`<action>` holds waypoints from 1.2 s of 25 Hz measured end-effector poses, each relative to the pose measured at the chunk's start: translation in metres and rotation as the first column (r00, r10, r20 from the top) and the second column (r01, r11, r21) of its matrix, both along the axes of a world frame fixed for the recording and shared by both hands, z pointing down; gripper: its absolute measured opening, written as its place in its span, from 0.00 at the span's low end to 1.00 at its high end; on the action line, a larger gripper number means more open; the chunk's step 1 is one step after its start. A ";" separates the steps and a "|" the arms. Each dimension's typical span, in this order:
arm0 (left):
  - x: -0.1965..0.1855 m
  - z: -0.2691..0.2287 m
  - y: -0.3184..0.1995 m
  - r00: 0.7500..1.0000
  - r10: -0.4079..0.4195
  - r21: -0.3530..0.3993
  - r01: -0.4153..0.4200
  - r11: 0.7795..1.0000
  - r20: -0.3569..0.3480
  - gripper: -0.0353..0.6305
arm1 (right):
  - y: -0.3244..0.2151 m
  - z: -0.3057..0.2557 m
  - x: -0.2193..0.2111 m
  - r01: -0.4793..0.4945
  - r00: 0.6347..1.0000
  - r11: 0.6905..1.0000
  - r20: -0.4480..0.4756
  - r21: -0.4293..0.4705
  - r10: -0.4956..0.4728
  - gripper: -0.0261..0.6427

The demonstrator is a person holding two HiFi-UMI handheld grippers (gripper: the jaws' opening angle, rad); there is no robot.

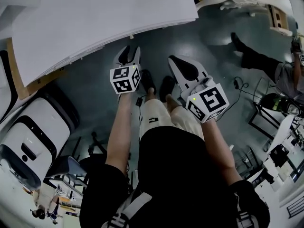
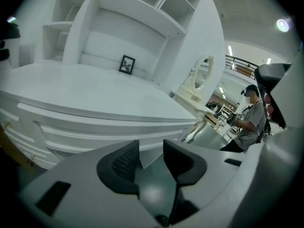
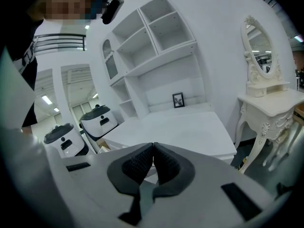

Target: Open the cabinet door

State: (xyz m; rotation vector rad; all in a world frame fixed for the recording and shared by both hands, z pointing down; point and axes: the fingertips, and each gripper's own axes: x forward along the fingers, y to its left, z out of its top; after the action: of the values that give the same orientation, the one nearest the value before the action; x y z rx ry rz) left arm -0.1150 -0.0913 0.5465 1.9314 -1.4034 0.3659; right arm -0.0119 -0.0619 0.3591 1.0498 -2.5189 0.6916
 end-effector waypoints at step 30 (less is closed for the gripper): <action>-0.006 0.103 -0.048 0.986 -0.161 -0.125 0.166 0.978 0.048 0.33 | -0.004 0.047 0.026 -0.037 0.999 0.995 -0.021 -0.087 0.035 0.07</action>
State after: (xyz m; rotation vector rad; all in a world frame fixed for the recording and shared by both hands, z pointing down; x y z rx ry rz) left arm -0.1210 -0.1390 0.6496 1.7008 -1.5139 0.4053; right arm 0.0139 -0.0658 0.4058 1.0689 -2.4346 0.7908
